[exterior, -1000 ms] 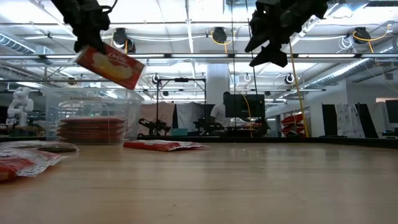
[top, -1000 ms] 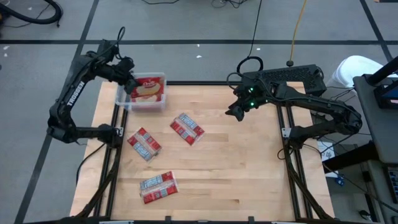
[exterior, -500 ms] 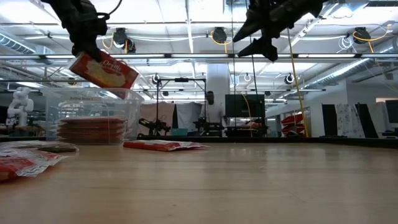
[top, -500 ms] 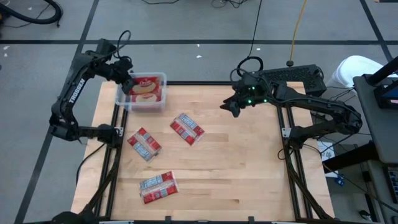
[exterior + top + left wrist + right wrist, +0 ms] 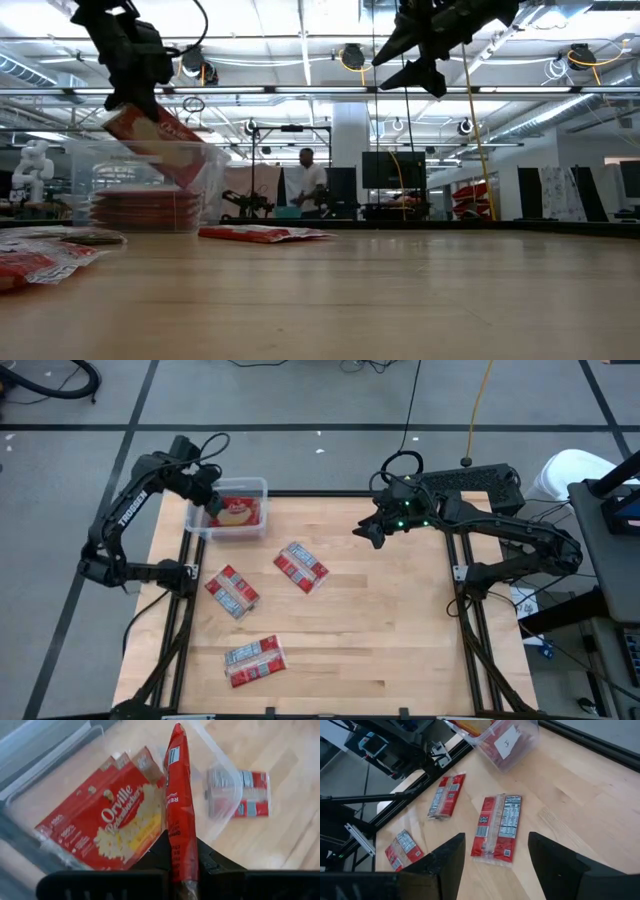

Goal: Sort popcorn bags into baskets
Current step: Put the popcorn pack into the transparent bin

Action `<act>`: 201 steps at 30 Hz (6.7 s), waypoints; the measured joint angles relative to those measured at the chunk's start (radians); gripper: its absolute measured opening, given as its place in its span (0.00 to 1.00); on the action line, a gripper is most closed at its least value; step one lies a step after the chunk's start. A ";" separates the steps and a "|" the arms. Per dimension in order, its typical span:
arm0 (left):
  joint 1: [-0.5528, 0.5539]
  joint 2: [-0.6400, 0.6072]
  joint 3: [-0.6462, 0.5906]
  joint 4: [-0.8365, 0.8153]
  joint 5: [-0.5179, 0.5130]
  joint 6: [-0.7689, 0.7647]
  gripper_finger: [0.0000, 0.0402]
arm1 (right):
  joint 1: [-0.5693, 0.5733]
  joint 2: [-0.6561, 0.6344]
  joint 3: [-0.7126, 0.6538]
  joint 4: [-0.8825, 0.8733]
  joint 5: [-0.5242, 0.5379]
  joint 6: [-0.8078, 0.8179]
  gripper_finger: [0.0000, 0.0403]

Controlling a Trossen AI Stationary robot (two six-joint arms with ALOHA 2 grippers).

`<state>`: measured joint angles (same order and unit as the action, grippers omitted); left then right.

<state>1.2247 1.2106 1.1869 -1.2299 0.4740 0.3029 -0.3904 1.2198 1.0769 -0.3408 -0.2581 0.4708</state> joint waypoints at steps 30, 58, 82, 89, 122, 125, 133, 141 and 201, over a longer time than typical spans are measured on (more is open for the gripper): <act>-0.005 0.000 -0.025 0.014 -0.077 -0.133 0.23 | 0.006 0.000 0.000 0.000 0.000 0.004 0.52; -0.187 0.040 -0.025 0.037 -0.484 -0.437 0.44 | 0.006 0.000 0.000 0.000 0.001 0.008 0.52; -0.253 0.048 0.090 -0.298 -0.553 -0.462 0.44 | 0.006 0.000 0.000 0.000 0.000 0.041 0.52; -0.296 0.047 0.172 -0.179 -0.479 -0.370 0.44 | 0.006 0.000 0.000 0.000 0.001 0.042 0.52; -0.903 0.047 -0.125 0.362 -0.302 -0.371 0.43 | 0.216 0.222 0.001 0.086 0.155 0.407 0.52; -0.945 0.047 -0.223 0.491 -0.327 -0.383 0.43 | 0.216 0.263 0.001 0.098 0.155 0.351 0.54; -1.026 0.048 -0.467 0.803 -0.423 -0.499 0.43 | 0.216 0.388 0.001 0.250 0.132 0.038 0.66; -1.084 0.047 -0.608 0.963 -0.568 -0.459 0.44 | 0.216 0.533 0.001 0.423 0.156 -0.171 0.70; -1.051 0.304 -0.856 1.639 -0.554 -0.533 0.30 | 0.238 0.659 -0.154 0.629 0.012 0.558 0.49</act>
<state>0.1734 1.5150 0.3309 0.4096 -0.0795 -0.2305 -0.1528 1.8790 0.9234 0.2879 -0.2462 1.0284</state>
